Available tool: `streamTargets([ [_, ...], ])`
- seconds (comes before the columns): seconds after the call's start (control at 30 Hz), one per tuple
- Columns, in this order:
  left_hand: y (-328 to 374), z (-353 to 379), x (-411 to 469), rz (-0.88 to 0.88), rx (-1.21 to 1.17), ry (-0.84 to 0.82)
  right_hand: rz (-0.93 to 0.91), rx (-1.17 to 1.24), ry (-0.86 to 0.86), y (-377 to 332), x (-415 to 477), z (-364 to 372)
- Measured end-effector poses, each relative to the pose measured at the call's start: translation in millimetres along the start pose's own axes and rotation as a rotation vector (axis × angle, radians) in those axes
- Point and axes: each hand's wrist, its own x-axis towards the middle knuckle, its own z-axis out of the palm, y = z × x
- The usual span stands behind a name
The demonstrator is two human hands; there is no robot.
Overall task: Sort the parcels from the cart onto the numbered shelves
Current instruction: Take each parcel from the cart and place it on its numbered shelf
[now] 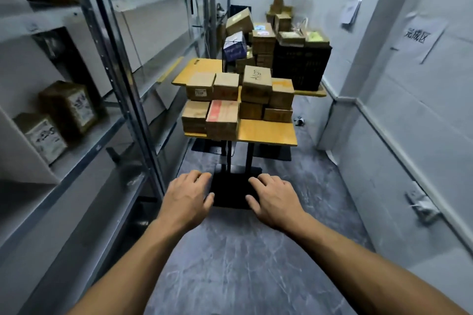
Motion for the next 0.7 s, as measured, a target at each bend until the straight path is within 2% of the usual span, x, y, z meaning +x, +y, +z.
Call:
streamTargets([
  [0.17, -14, 9, 100, 0.076, 0.011, 0.04, 0.093, -0.005, 0.048, 33, 80, -8],
  [0.37, -21, 31, 169, 0.107, 0.006, -0.006, 0.13, 0.057, 0.024, 56, 143, 8],
  [0.7, -64, 88, 287, -0.029, 0.034, -0.097, 0.09, 0.289, -0.079, 102, 292, 56],
])
